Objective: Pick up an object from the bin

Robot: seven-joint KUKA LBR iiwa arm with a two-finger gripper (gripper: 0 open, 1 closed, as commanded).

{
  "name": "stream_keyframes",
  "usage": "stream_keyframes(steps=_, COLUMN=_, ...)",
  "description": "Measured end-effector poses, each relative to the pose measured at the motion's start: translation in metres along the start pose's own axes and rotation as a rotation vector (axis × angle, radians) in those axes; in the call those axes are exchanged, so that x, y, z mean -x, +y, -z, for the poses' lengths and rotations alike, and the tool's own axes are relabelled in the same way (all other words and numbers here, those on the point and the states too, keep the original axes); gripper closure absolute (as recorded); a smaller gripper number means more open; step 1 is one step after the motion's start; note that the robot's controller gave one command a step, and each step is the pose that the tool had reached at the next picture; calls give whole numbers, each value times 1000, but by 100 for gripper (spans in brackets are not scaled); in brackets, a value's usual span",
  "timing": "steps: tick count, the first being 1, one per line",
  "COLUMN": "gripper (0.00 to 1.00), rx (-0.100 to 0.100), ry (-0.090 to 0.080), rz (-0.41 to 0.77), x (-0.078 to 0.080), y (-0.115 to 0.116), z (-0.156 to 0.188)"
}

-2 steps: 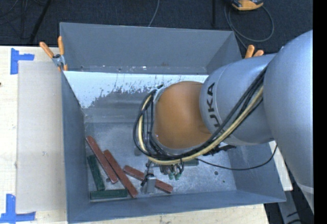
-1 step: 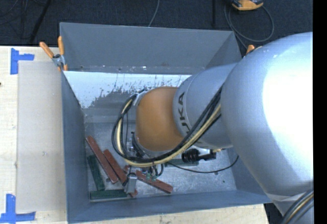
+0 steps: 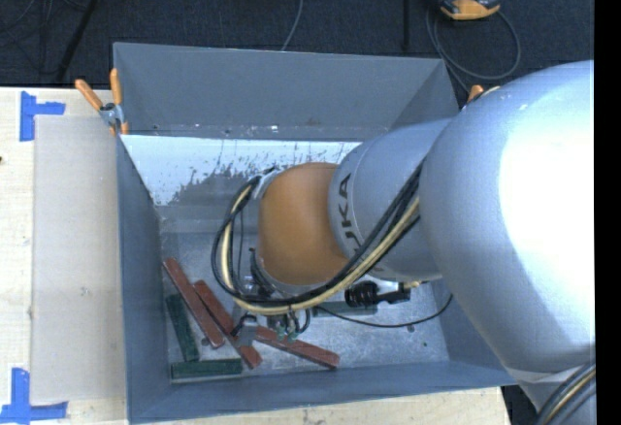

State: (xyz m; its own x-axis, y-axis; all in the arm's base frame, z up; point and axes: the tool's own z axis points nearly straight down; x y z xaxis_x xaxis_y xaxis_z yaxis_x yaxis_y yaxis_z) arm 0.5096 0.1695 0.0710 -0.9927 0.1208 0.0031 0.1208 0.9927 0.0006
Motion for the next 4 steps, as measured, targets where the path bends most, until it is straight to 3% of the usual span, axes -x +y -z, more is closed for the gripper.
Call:
stream_keyframes(steps=1, gripper=0, rx=0, ry=-4, rz=-3, x=1, y=-1, z=-1)
stream_keyframes(steps=2, gripper=0, rx=-4, ry=-2, rz=69, x=23, y=-73, z=-1)
stream_keyframes(steps=3, gripper=100, rx=-1, ry=1, rz=71, x=22, y=-69, z=1)
stream_keyframes(steps=4, gripper=100, rx=-3, ry=-7, rz=83, x=50, y=-173, z=4)
